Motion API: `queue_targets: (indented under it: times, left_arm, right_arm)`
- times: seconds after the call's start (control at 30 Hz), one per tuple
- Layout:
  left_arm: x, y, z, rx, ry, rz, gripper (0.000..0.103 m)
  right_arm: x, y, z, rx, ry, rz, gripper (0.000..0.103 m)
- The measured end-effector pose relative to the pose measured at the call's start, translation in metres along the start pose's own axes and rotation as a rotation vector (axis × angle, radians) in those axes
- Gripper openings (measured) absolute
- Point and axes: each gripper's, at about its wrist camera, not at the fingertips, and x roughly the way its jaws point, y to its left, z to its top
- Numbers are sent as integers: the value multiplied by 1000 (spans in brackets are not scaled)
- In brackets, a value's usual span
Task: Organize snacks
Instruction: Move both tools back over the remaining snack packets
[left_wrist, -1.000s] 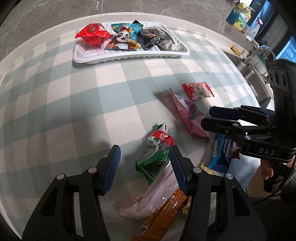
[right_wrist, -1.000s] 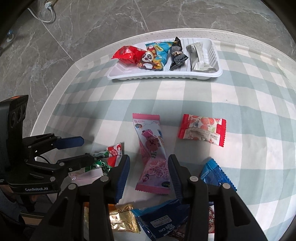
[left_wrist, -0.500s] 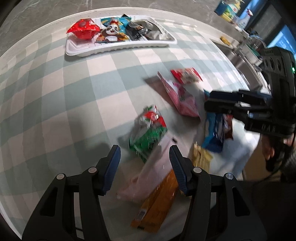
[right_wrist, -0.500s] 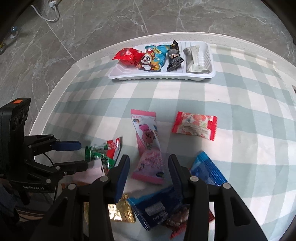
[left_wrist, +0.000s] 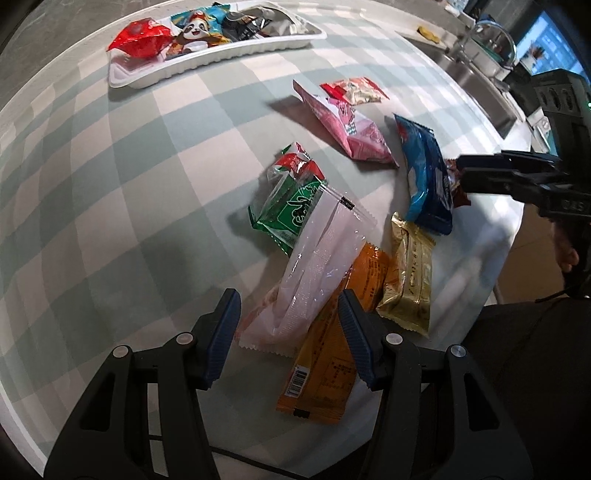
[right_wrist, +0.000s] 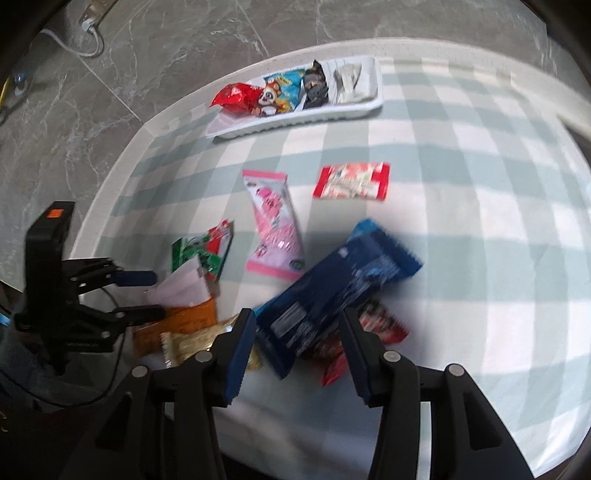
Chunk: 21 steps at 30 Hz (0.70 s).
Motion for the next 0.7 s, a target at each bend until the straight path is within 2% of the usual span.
queue_targets:
  times: [0.17,0.23,0.3,0.4,0.57,0.7]
  left_arm:
    - [8,-3,2,52,25,25,53]
    - [10,-4,3,64,27,24,53]
    - [11,-5,4,74,30,20,53]
    - [12,-4,6,89,32,13,53]
    - [13,-2,4,106,34,-2,53]
    - [15,-1,5,134,31,-10,53]
  right_arm:
    - [10,5,-11,53,77,138,51]
    - [19,2,-15,118,119,223,53]
    - [26,0,-19,175,152,291,59]
    - [38,2,-27,248,209,378,60]
    - [53,11,-33,307,242,409,60]
    - [62,18,-30,345,239,376,60]
